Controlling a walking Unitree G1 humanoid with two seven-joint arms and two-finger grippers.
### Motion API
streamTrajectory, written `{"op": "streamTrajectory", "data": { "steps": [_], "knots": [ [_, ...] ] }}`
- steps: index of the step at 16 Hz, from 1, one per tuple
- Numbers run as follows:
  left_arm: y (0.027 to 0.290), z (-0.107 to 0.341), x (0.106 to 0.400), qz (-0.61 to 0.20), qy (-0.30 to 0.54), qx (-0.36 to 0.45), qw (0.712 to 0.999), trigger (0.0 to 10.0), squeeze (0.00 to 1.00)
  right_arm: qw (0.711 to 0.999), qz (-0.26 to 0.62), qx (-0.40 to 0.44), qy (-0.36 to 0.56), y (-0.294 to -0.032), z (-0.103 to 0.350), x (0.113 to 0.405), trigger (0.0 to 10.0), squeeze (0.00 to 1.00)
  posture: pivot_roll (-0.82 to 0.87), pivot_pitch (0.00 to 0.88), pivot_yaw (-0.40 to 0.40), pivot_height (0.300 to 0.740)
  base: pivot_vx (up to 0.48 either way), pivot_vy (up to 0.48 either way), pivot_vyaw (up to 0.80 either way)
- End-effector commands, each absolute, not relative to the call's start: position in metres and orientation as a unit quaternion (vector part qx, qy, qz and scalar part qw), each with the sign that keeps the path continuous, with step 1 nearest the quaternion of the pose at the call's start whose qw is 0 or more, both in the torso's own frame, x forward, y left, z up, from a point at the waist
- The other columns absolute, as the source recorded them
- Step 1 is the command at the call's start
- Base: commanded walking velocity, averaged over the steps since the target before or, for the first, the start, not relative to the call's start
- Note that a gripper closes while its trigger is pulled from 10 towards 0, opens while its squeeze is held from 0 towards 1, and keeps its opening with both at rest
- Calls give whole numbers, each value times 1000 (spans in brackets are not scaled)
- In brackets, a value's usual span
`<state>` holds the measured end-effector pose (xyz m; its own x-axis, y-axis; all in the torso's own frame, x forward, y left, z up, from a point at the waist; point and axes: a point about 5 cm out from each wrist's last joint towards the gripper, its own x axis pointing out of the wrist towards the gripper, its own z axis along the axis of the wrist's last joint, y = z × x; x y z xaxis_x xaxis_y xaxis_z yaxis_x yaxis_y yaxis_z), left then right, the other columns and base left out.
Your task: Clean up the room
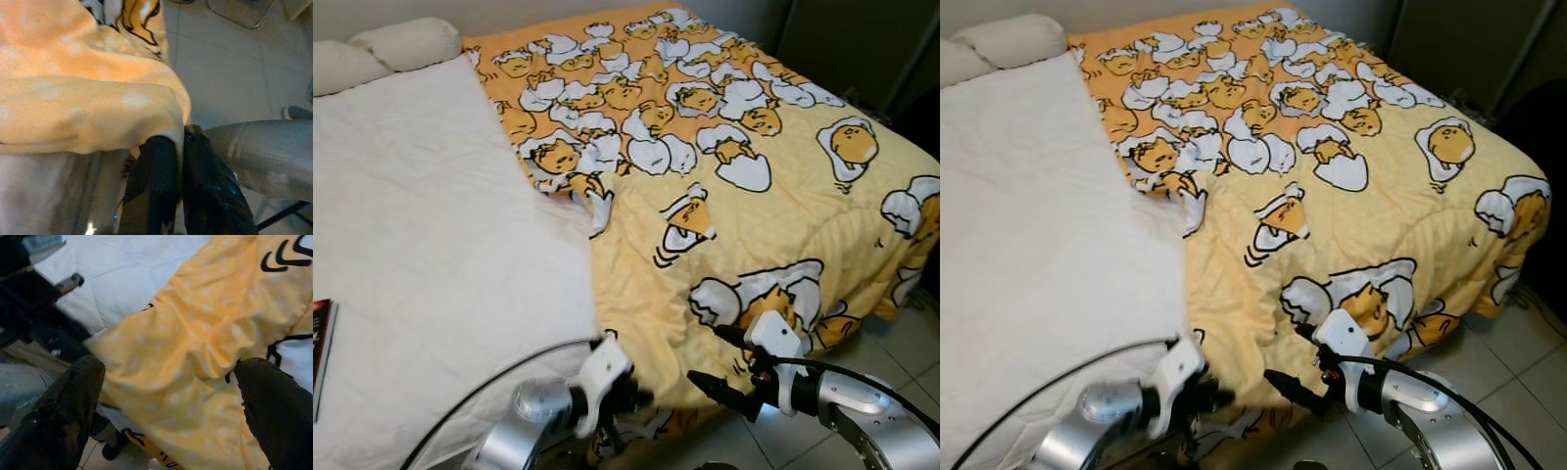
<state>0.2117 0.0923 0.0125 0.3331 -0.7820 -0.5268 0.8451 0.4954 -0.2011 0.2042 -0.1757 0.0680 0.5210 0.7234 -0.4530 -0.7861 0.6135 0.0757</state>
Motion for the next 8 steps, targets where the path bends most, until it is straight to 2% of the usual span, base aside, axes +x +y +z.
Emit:
{"op": "streamTrajectory", "data": {
  "steps": [1, 4, 7, 8],
  "knots": [
    [100, 12, 210, -486, 302, 69, 818, 10000, 1000, 866, 441, -77, 223, -176, 70, 204, 10000, 0, -199, 41, 67, 740, 0, 0, 0],
    [107, 11, 215, -459, 307, 86, 829, 10000, 1000, 862, 446, -74, 228, -177, 70, 202, 10000, 0, -200, 40, 67, 740, 0, 0, 0],
    [117, 14, 228, -435, 307, 78, 843, 10000, 1000, 846, 465, -83, 245, -180, 69, 194, 10000, 0, -215, 41, 75, 740, 0, 0, 0],
    [118, 19, 240, -414, 292, 67, 859, 10000, 1000, 848, 461, -85, 247, -184, 70, 193, 10000, 0, -221, 41, 77, 740, 0, 0, 0]
  ]
}}
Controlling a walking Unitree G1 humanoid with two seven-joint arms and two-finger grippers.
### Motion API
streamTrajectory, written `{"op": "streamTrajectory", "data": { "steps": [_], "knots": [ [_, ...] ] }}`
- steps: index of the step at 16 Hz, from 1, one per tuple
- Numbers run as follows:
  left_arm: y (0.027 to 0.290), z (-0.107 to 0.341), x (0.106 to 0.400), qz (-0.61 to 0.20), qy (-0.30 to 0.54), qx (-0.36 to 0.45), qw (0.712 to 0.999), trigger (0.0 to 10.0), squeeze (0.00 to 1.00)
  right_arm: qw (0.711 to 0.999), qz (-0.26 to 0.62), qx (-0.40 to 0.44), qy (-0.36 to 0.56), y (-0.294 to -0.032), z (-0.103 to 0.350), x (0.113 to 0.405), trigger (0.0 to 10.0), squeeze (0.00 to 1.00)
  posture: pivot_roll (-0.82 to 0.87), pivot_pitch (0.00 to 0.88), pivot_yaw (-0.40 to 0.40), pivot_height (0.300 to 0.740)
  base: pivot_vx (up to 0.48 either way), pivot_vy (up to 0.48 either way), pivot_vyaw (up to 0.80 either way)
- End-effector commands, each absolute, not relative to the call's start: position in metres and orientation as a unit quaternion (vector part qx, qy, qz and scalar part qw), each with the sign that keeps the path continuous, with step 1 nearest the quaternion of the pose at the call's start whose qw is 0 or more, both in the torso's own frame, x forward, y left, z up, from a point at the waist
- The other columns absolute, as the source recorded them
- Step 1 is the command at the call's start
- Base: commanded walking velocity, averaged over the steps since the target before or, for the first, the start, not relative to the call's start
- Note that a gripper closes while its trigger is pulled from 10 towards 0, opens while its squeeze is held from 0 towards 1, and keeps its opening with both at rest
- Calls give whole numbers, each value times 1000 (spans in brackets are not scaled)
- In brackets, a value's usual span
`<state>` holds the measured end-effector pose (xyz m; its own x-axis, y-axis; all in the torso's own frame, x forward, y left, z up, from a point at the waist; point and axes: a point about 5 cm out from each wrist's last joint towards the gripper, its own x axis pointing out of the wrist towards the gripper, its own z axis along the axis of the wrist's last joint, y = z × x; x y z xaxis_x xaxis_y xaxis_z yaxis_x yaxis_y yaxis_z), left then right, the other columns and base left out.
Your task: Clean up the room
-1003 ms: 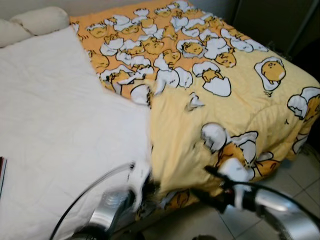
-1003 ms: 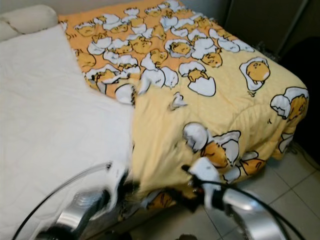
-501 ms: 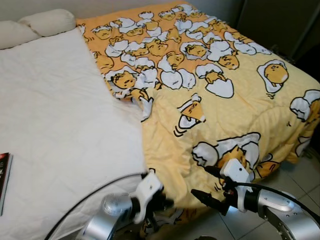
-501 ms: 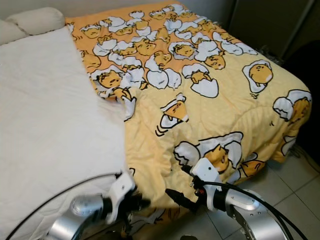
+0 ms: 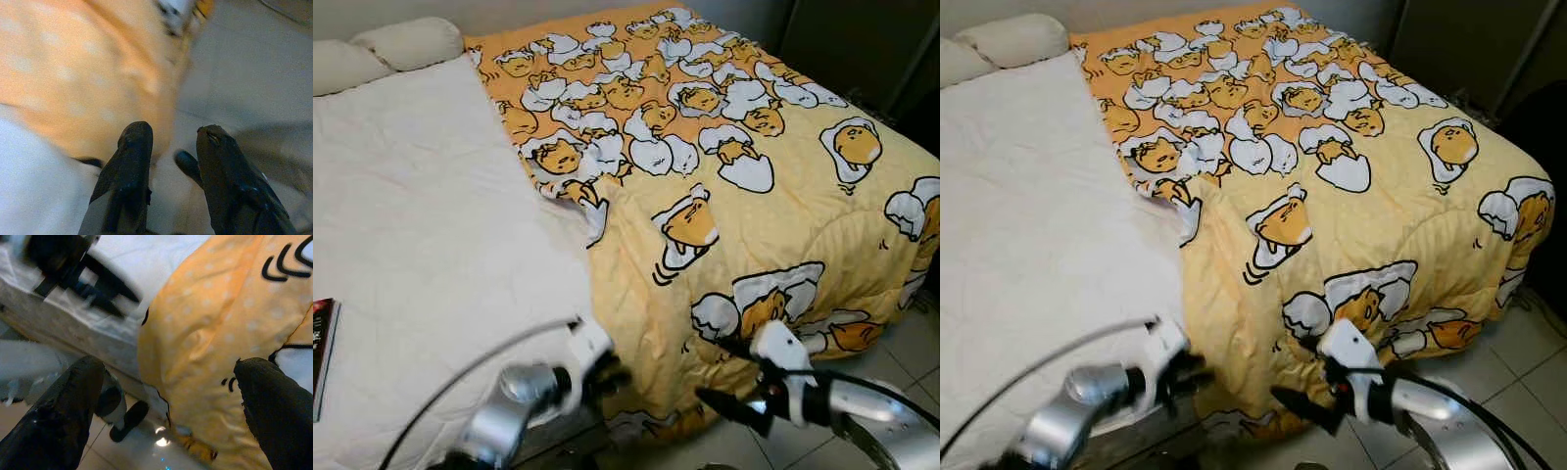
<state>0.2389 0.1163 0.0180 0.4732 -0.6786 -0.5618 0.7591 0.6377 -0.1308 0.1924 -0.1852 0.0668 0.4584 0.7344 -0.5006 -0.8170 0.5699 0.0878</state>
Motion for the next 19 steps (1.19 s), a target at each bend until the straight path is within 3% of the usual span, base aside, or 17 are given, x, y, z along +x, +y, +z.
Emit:
{"op": "streamTrajectory", "data": {
  "steps": [1, 6, 7, 9, 11, 13, 15, 16, 17, 18, 19],
  "knots": [
    [118, 20, 246, -401, 288, 56, 868, 10000, 1000, 850, 458, -84, 247, -186, 70, 192, 10000, 0, -226, 43, 77, 740, 0, 0, 0],
    [122, 17, 298, -244, 274, -7, 930, 10000, 1000, 852, 451, -86, 249, -193, 78, 185, 10000, 0, -296, 86, 78, 740, 0, 0, 0],
    [122, 17, 298, -244, 274, -7, 930, 10000, 1000, 852, 451, -86, 249, -193, 78, 185, 10000, 0, -296, 86, 78, 740, 0, 0, 0],
    [133, 11, 308, -147, 291, 14, 945, 10000, 1000, 853, 451, -82, 251, -195, 85, 176, 10000, 0, -318, 116, 70, 740, 0, 0, 0],
    [136, 10, 309, -121, 294, 15, 948, 10000, 1000, 852, 451, -79, 252, -196, 87, 174, 10000, 0, -320, 126, 65, 740, 0, 0, 0],
    [134, 3, 306, -96, 311, -52, 944, 10000, 1000, 846, 469, -45, 248, -192, 95, 170, 10000, 0, -325, 143, 59, 740, 0, 0, 0],
    [130, 3, 306, -103, 310, -66, 943, 10000, 1000, 840, 478, -41, 252, -192, 97, 169, 10000, 0, -323, 147, 57, 740, 0, 0, 0],
    [121, 3, 306, -127, 310, -91, 938, 10000, 576, 818, 507, -42, 270, -193, 99, 164, 10000, 0, -322, 150, 57, 740, 0, 0, 0],
    [115, 3, 305, -144, 312, -102, 934, 10000, 0, 808, 518, -43, 277, -194, 100, 163, 10000, 0, -322, 145, 57, 740, 0, 0, 0],
    [108, 2, 303, -168, 318, -108, 927, 4157, 0, 801, 525, -43, 283, -195, 102, 162, 10000, 0, -322, 144, 58, 740, 0, 0, 0],
    [106, 0, 301, -178, 324, -101, 923, 0, 0, 802, 525, -42, 283, -195, 102, 163, 10000, 0, -322, 138, 62, 740, 0, 0, 0]
  ]
}}
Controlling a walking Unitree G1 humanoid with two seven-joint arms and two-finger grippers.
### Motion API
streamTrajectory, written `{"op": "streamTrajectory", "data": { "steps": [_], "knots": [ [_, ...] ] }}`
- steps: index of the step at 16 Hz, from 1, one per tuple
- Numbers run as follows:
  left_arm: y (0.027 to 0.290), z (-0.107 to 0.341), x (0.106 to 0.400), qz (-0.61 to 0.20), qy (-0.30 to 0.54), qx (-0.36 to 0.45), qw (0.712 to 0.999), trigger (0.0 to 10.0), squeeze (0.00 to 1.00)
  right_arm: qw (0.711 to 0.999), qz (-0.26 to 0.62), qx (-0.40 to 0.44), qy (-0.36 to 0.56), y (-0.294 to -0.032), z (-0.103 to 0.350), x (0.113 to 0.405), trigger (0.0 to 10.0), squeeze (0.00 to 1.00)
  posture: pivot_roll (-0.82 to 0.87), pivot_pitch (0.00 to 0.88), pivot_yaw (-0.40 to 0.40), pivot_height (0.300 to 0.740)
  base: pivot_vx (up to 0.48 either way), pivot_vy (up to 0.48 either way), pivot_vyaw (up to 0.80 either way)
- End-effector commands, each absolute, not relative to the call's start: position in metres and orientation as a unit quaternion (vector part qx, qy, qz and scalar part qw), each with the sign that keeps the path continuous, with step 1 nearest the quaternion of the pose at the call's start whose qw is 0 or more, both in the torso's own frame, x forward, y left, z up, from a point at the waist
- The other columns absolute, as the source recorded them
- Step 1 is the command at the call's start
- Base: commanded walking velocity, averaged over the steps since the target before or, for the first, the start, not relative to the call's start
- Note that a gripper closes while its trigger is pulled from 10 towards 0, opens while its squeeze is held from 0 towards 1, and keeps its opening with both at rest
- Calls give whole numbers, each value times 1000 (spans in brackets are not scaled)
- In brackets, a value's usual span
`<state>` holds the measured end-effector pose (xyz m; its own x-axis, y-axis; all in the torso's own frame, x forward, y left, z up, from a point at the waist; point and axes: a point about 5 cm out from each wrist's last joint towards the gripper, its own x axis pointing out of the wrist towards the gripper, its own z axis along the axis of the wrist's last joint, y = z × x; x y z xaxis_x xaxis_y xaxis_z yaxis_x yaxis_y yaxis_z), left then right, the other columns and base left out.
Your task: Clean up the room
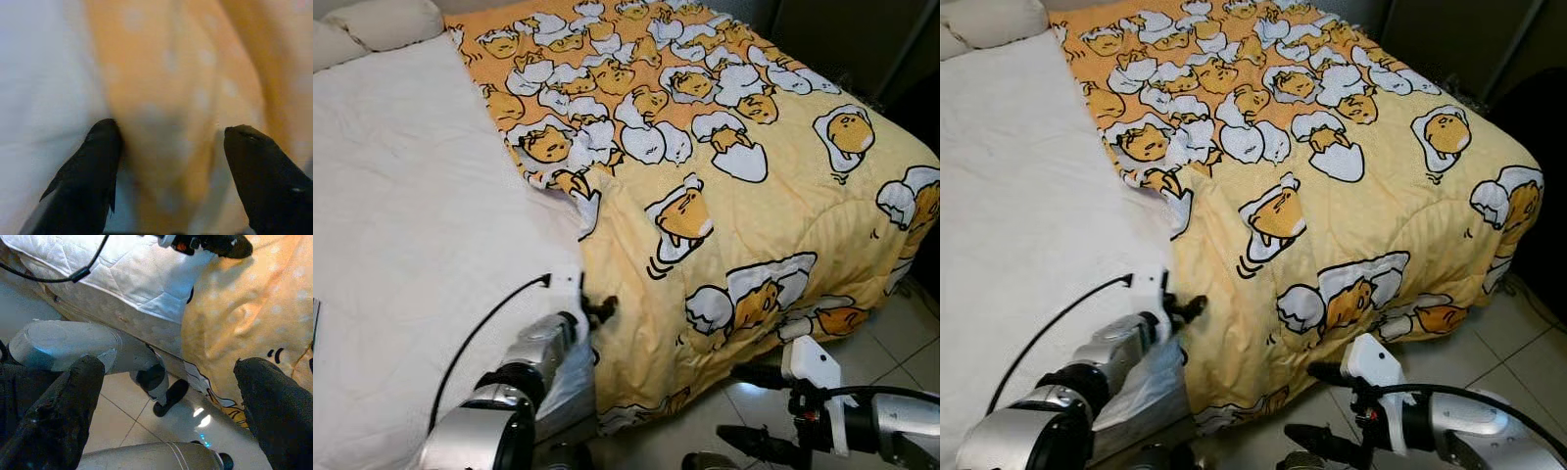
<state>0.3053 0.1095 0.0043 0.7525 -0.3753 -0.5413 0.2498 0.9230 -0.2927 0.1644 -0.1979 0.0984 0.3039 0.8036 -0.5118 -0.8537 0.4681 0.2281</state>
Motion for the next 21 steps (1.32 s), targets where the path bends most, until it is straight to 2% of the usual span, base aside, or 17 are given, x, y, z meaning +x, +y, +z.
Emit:
{"op": "streamTrajectory", "data": {
  "steps": [1, 10, 13, 14, 16, 21],
  "knots": [
    [104, 0, 301, -187, 324, -100, 922, 0, 0, 802, 524, -40, 283, -195, 103, 164, 10000, 0, -323, 136, 63, 740, 0, 0, 0],
    [95, 1, 298, -224, 308, -135, 915, 0, 0, 822, 502, -41, 266, -196, 101, 166, 10000, 0, -315, 128, 84, 740, 0, 0, 0],
    [94, -1, 295, -222, 309, -149, 913, 0, 0, 839, 477, -56, 256, -195, 99, 169, 10000, 0, -321, 119, 92, 740, 0, 0, 0],
    [94, -1, 296, -219, 307, -157, 913, 0, 0, 861, 441, -66, 243, -198, 97, 175, 10000, 0, -319, 119, 98, 740, 0, 0, 0],
    [94, 0, 296, -222, 306, -161, 912, 0, 0, 875, 425, -52, 226, -196, 98, 179, 10000, 0, -317, 117, 103, 740, 0, 0, 0],
    [97, -5, 291, -228, 317, -141, 910, 0, 0, 884, 416, -51, 207, -195, 100, 188, 10000, 0, -309, 110, 110, 740, 0, 0, 0]
  ]
}}
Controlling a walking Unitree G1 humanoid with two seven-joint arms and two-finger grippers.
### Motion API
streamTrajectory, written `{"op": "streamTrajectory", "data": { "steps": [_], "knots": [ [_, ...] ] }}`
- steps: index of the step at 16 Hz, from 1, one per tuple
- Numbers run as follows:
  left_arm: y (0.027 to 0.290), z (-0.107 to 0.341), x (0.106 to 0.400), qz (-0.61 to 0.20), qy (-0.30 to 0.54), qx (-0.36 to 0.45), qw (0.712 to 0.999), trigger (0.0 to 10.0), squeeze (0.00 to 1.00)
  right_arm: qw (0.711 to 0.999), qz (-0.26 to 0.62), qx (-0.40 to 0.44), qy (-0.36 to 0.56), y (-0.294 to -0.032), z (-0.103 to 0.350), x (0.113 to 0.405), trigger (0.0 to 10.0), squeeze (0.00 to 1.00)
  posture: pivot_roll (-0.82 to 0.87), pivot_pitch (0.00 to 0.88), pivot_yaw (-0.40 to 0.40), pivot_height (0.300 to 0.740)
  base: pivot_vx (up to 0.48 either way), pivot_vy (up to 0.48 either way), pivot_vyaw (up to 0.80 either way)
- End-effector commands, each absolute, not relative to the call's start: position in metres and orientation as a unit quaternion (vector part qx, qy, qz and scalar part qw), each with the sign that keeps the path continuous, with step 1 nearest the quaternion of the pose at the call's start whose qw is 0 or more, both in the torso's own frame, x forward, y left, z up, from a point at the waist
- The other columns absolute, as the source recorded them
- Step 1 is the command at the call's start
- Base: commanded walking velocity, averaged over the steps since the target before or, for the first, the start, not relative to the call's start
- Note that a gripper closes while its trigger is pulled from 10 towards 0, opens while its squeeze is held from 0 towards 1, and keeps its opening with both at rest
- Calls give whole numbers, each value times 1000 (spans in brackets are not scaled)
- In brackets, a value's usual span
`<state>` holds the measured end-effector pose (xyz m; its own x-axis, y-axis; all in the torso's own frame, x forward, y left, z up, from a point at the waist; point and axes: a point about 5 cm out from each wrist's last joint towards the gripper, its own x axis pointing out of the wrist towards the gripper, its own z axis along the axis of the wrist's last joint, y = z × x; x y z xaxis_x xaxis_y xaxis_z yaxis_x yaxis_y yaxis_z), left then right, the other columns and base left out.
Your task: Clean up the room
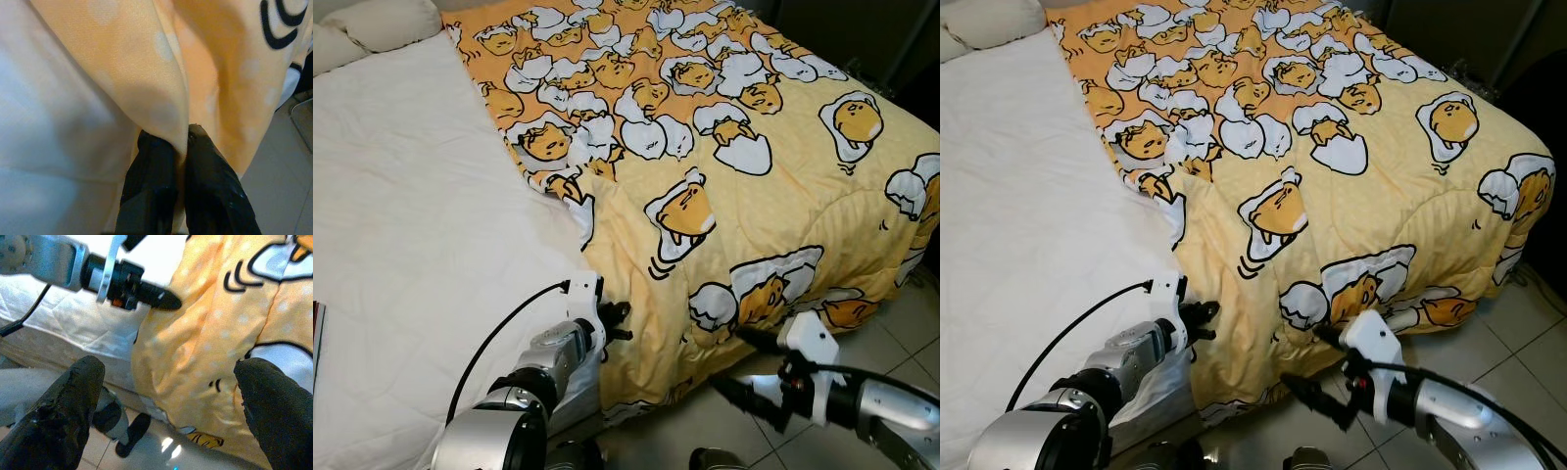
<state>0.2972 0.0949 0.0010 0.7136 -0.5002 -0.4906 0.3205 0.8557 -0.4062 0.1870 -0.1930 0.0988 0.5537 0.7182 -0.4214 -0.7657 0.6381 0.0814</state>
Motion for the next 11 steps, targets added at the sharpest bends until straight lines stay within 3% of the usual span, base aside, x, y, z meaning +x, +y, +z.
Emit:
{"op": "streamTrajectory", "data": {
  "steps": [1, 3, 8, 11],
  "knots": [
    [98, -6, 291, -229, 317, -138, 910, 0, 0, 884, 416, -51, 206, -196, 100, 188, 10000, 0, -309, 108, 112, 740, 0, 0, 0],
    [99, -9, 286, -248, 318, -127, 906, 0, 0, 882, 422, -46, 202, -196, 103, 189, 10000, 0, -301, 98, 114, 740, 0, 0, 0],
    [96, -25, 258, -353, 343, -57, 869, 0, 0, 833, 479, -55, 272, -201, 96, 174, 10000, 0, -282, 74, 114, 740, 0, 0, 0],
    [100, -38, 238, -376, 359, 1, 854, 0, 0, 807, 496, -61, 314, -204, 91, 170, 10000, 0, -274, 61, 113, 740, 0, 0, 0]
  ]
}}
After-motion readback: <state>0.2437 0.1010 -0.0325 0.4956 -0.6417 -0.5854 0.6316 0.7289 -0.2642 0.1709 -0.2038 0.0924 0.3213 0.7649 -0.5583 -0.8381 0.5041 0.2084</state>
